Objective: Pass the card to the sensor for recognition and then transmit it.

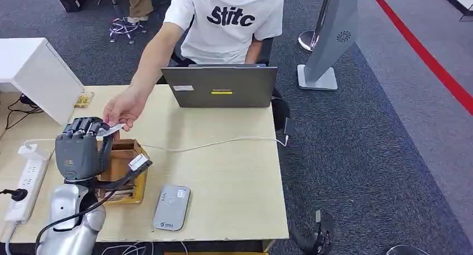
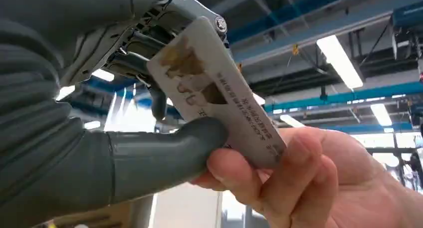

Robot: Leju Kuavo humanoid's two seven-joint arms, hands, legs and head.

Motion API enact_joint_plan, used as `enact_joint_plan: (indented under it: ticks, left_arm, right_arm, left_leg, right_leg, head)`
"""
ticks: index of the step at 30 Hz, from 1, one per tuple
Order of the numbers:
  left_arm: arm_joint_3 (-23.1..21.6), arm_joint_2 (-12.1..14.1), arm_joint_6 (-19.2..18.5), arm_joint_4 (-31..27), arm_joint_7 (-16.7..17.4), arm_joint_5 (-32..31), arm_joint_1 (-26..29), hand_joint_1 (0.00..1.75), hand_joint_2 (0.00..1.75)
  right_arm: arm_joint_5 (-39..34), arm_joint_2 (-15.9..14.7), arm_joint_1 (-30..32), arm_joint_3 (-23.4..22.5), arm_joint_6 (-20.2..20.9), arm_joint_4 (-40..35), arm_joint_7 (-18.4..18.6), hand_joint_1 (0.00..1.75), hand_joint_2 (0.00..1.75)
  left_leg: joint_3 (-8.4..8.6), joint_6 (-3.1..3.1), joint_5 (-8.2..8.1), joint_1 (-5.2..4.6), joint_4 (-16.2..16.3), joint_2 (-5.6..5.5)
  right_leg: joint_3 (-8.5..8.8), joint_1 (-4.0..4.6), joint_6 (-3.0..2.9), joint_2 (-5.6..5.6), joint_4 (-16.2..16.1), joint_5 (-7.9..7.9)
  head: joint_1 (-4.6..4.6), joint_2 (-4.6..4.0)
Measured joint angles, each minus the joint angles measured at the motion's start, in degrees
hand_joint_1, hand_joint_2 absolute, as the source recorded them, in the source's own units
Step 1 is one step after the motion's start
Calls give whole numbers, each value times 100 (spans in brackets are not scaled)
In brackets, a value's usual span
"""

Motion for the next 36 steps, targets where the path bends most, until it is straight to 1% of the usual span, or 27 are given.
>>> enact_joint_plan:
  ticks: [3, 8, 9, 10, 11, 13, 14, 15, 16, 18, 20, 22, 26, 30, 34, 36]
  left_arm:
    - [56, 50, 111, -6, 2, -372, -58, 175, 175]
    - [183, 48, 151, -199, -146, -411, -79, 175, 175]
    - [218, 33, 151, -253, -261, -317, -69, 175, 175]
    - [268, -4, 153, -340, -464, -175, -44, 175, 175]
    - [351, -97, 155, -443, -863, 58, -8, 175, 175]
    - [574, -373, 168, -603, -1779, 489, 127, 175, 175]
    - [636, -537, 172, -666, -2023, 632, 239, 175, 175]
    - [634, -629, 175, -710, -2163, 702, 375, 175, 175]
    - [621, -774, 179, -721, -2252, 720, 527, 175, 175]
    - [529, -974, 181, -721, -2289, 667, 833, 175, 175]
    - [444, -1104, 181, -721, -2348, 641, 1080, 175, 175]
    - [406, -1224, 181, -680, -2438, 630, 1202, 175, 175]
    - [409, -1498, 181, -406, -2750, 597, 1380, 175, 175]
    - [446, -1624, 181, -214, -2789, 626, 1524, 175, 175]
    - [617, -1703, 183, -30, -2807, 641, 1602, 175, 175]
    - [713, -1729, 183, 99, -2752, 571, 1619, 175, 175]
  right_arm:
    - [-39, 0, -15, 106, -39, 13, 4, 0, 175]
    - [-101, 0, -20, 192, -66, 20, -2, 0, 175]
    - [-111, 0, -20, 218, -94, 20, -7, 0, 175]
    - [-124, -2, -19, 242, -116, 22, -13, 0, 175]
    - [-177, -2, -16, 260, -127, 24, -20, 0, 175]
    - [-273, -2, -9, 262, -131, 24, -64, 0, 175]
    - [-355, -2, -2, 269, -153, 24, -102, 0, 175]
    - [-460, -2, 11, 286, -168, 24, -127, 0, 175]
    - [-562, -4, 27, 304, -166, 22, -142, 0, 175]
    - [-701, -13, 66, 310, -153, 22, -194, 0, 175]
    - [-771, -31, 107, 310, -136, 22, -234, 0, 175]
    - [-793, -48, 133, 310, -138, 24, -260, 0, 175]
    - [-855, -70, 158, 310, -147, 20, -306, 0, 175]
    - [-905, -101, 201, 310, -153, 17, -359, 0, 175]
    - [-946, -133, 242, 310, -155, 15, -385, 0, 175]
    - [-957, -146, 255, 308, -166, 15, -413, 0, 175]
  left_leg:
    - [-1, 0, 0, 0, 0, -1]
    - [-1, 0, 0, -1, 0, 0]
    - [-2, 0, 0, -1, 0, 0]
    - [-2, 0, 0, -1, 0, 0]
    - [-2, 0, 0, -1, 0, 0]
    - [-2, 1, -1, -5, 0, 0]
    - [-1, 2, -2, -8, 0, 0]
    - [-1, 3, -3, -11, 0, 1]
    - [-1, 4, -4, -13, 0, 1]
    - [-2, 8, -7, -15, 0, 2]
    - [-3, 9, -7, -15, 0, 2]
    - [-3, 10, -8, -16, 0, 1]
    - [-3, 10, -7, -15, 0, 1]
    - [-3, 9, -6, -15, 0, 0]
    - [-3, 9, -7, -14, 0, 0]
    - [-4, 9, -7, -14, -1, 1]
  right_leg:
    - [0, 0, 0, -1, 0, 0]
    - [0, 0, 0, 0, 0, 0]
    - [0, 0, 0, 0, 0, 0]
    - [0, 0, 0, 1, 0, 0]
    - [0, -1, 0, 1, 0, 0]
    - [0, -4, 1, 0, 0, 0]
    - [0, -6, 2, 0, -1, -1]
    - [0, -6, 5, 1, -2, -3]
    - [-1, -7, 5, 1, -3, -3]
    - [-2, -10, 5, 2, -4, -3]
    - [-3, -13, 6, 1, -5, -4]
    - [-3, -14, 6, -1, -5, -4]
    - [-3, -14, 6, -1, -5, -3]
    - [-3, -14, 6, -1, -4, -2]
    - [-3, -13, 6, -1, -4, -3]
    - [-3, -13, 6, 0, -4, -3]
  head:
    - [2, 0]
    - [2, 0]
    - [0, 0]
    - [0, 0]
    - [0, 0]
    - [0, 0]
    - [-2, 0]
    - [0, 0]
    - [0, 0]
    - [2, 0]
    - [2, 0]
    - [0, 0]
    - [0, 0]
    - [0, 0]
    - [0, 0]
    - [0, 0]
